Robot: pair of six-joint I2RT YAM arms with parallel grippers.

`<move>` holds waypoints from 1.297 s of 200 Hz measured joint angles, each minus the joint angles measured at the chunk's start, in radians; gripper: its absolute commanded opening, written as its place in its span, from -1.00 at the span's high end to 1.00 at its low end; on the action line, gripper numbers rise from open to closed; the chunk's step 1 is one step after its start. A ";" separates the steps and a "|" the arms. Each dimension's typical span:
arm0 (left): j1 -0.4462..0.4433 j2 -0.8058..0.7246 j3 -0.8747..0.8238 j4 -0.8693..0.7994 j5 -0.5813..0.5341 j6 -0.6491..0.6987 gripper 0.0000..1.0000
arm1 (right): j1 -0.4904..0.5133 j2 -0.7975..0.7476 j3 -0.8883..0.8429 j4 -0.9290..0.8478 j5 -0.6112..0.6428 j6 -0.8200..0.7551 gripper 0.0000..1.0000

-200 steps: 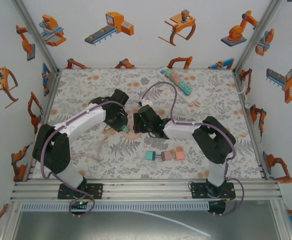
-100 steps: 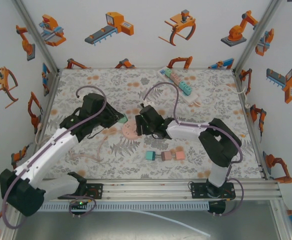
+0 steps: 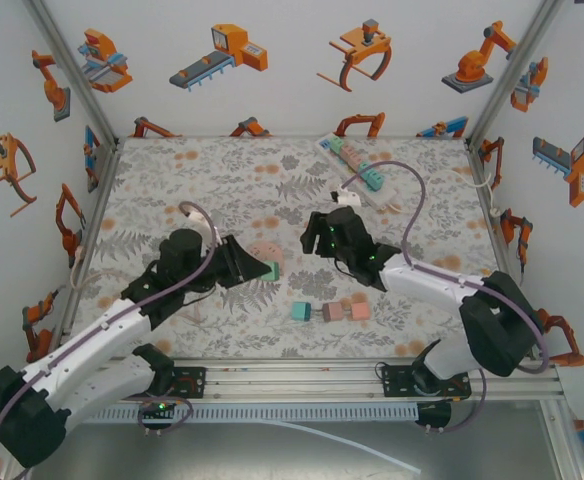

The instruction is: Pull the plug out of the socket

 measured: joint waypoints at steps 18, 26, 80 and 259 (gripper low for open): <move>-0.068 0.020 -0.040 0.040 -0.012 -0.004 0.69 | -0.008 -0.023 -0.033 0.019 0.006 0.002 -0.24; -0.090 0.029 -0.058 0.054 -0.020 -0.009 0.71 | -0.010 -0.032 -0.042 0.023 0.008 0.002 -0.24; -0.144 0.045 -0.185 0.084 -0.090 -0.059 0.79 | -0.014 -0.057 -0.076 0.057 0.019 0.002 -0.23; -0.150 0.342 -0.238 0.338 -0.142 -0.054 0.09 | -0.016 -0.051 -0.088 0.082 0.016 0.001 -0.23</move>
